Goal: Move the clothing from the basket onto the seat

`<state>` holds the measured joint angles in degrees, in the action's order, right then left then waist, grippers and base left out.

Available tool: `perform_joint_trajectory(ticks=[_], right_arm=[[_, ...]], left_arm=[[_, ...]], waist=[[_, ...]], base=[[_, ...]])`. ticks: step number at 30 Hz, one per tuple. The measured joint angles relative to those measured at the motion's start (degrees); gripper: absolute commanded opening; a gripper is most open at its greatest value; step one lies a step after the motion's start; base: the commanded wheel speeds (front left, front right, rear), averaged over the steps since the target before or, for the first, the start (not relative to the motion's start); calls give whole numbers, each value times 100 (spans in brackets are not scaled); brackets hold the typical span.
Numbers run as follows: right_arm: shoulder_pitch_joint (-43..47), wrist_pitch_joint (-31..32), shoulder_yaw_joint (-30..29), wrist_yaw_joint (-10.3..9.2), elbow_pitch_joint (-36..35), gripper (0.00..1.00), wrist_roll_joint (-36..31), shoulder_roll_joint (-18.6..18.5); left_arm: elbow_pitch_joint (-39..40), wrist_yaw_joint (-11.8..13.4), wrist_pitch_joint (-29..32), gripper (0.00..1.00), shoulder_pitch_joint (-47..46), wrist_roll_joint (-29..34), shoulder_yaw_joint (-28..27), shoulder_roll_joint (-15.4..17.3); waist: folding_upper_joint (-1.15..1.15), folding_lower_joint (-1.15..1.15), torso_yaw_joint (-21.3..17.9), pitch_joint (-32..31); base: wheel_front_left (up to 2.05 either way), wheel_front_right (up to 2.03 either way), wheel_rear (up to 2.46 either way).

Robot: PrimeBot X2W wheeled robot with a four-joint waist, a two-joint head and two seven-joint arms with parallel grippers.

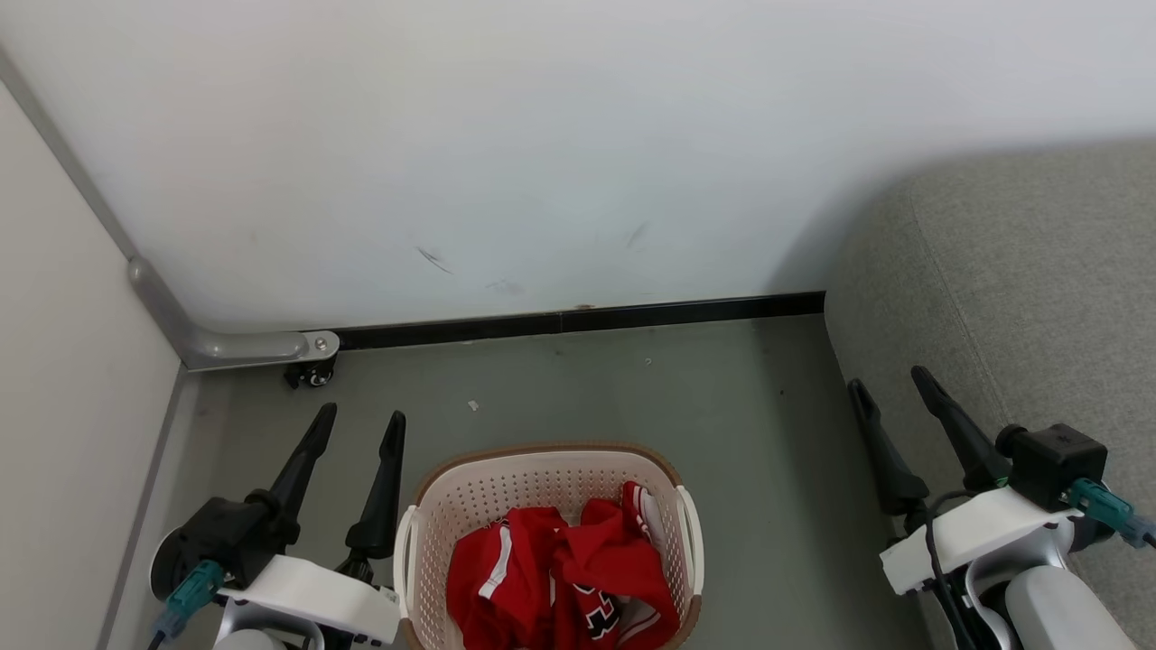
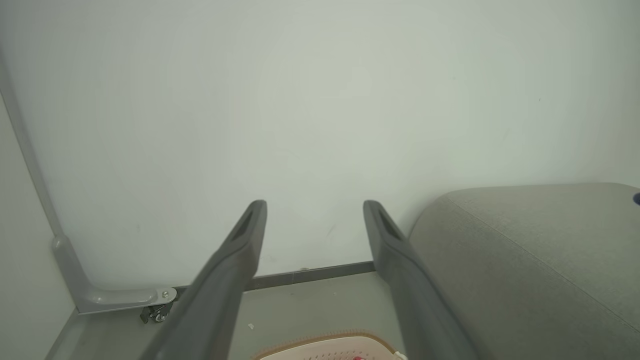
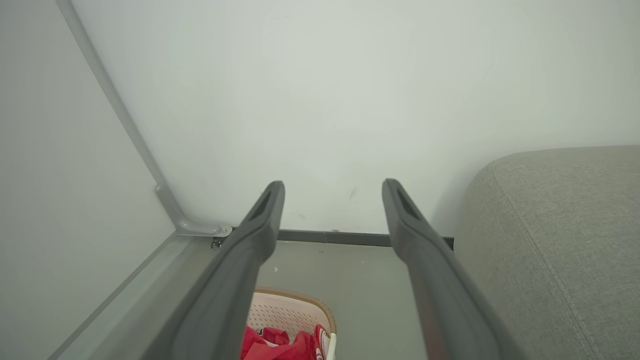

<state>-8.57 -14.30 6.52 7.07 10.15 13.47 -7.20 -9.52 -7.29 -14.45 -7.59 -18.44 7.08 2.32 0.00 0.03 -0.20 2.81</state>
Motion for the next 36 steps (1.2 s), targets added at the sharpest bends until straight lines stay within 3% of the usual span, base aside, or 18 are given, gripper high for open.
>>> perform_joint_trajectory(ticks=[36], right_arm=[[-52, -1, 0, 0, -371, 100, -190, 19]], left_arm=[[-684, 0, 0, 100, 10, 86, 616, -10]], waist=[[0, -1, -33, 333]], base=[[0, 0, 0]])
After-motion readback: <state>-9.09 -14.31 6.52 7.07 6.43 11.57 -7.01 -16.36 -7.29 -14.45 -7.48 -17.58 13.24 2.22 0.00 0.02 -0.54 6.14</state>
